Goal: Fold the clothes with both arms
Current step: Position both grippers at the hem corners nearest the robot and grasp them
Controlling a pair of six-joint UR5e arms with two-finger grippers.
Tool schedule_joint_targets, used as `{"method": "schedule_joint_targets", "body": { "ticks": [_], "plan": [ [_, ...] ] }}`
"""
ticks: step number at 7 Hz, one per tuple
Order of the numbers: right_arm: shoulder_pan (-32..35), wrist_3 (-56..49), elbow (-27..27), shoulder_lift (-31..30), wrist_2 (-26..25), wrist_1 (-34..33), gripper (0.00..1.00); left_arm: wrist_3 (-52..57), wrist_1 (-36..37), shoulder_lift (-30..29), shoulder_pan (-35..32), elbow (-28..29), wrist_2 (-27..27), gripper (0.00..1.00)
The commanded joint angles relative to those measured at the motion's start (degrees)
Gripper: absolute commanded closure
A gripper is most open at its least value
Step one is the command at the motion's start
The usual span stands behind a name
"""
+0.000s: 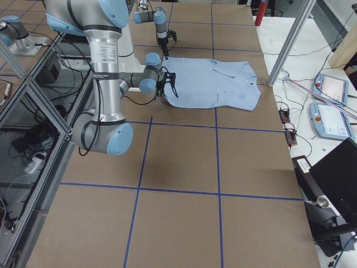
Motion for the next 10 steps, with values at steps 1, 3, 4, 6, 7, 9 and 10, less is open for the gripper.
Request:
{"method": "schedule_joint_targets", "body": {
  "ticks": [1,3,4,6,7,9,10],
  "plan": [
    [0.48,-0.02,-0.1,0.03,0.28,-0.02,1.0,-0.07,0.07,-0.69,0.28,1.22,0.48,0.22],
    [0.66,0.07,-0.02,0.12,0.37,-0.02,1.0,0.01,0.07,-0.6,0.19,1.75,0.49,0.36],
    [0.66,0.07,-0.02,0.12,0.37,-0.02,1.0,-0.07,0.16,-0.6,0.1,1.32,0.4,0.42],
    [0.66,0.07,-0.1,0.03,0.37,-0.02,1.0,-0.16,0.16,-0.6,0.01,0.61,0.22,0.6],
    [0.66,-0.02,-0.28,-0.06,0.37,-0.02,1.0,-0.16,0.24,-0.6,0.01,0.44,0.22,0.77],
    [0.66,-0.02,-0.37,-0.06,0.37,-0.02,1.0,-0.08,0.24,-0.6,0.01,-0.09,0.05,1.0],
    [0.66,-0.02,-0.28,-0.14,0.37,-0.02,1.0,0.19,0.42,-0.34,-0.07,-0.88,-0.04,1.0]
  ]
}}
